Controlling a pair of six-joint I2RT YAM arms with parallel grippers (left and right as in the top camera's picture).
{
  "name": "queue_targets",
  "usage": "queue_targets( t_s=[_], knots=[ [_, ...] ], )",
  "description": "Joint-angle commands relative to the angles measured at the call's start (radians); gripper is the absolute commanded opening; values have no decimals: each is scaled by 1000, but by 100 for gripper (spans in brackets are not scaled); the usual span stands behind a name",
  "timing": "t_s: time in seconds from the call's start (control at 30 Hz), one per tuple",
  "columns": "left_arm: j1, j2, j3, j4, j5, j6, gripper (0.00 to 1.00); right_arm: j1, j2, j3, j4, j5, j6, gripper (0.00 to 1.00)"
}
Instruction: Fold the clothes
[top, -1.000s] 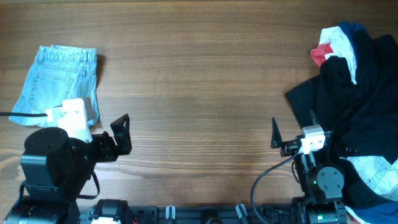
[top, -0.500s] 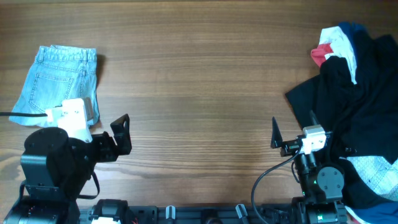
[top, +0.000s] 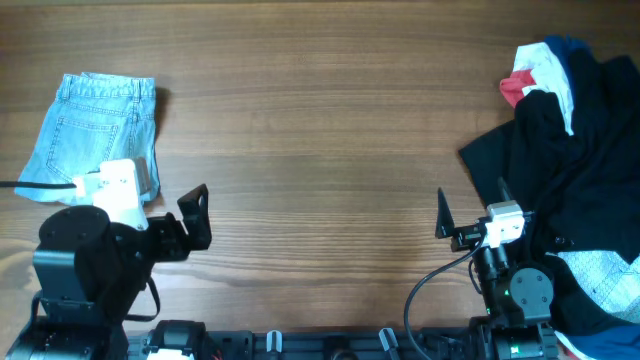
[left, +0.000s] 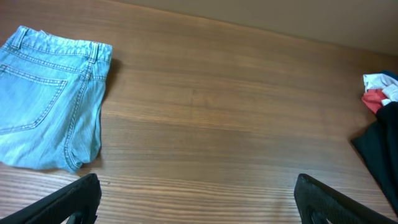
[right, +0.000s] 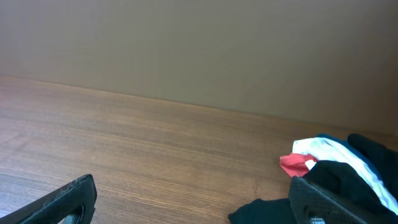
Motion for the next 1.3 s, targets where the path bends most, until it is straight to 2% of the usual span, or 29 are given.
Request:
queue_targets(
  t_s=[0.0, 0.1, 0.3, 0.43, 0.63, 0.83, 0.97, 1.03, 1.17, 1.27],
  knots=[
    [3, -55, -9, -49, -22, -2, 100, -5, -9, -1, 4, 9, 14, 100],
    [3, -140, -51, -104, -49, 2, 100, -5, -9, -1, 4, 9, 14, 100],
    [11, -378, -318, -21, -93, 2, 100, -5, -9, -1, 4, 9, 14, 100],
    [17, -537, -546, 190, -92, 1, 100, -5, -9, -1, 4, 9, 14, 100],
    [17, -670, -801, 519, -68, 2, 100, -5, -9, -1, 4, 9, 14, 100],
    [18, -683, -1019, 955, -59, 4, 100, -5, -9, -1, 4, 9, 14, 100],
    [22, -683, -1140, 1232, 22, 112, 100, -5, -9, -1, 4, 9, 14, 100],
    [30, -683, -1159, 1210, 48, 115, 100, -5, -9, -1, 4, 9, 14, 100],
    [37, -683, -1159, 1020, 64, 69, 100, -5, -9, -1, 4, 9, 14, 100],
    [37, -683, -1159, 1027, 72, 17, 100, -5, -9, -1, 4, 9, 14, 100]
  ],
)
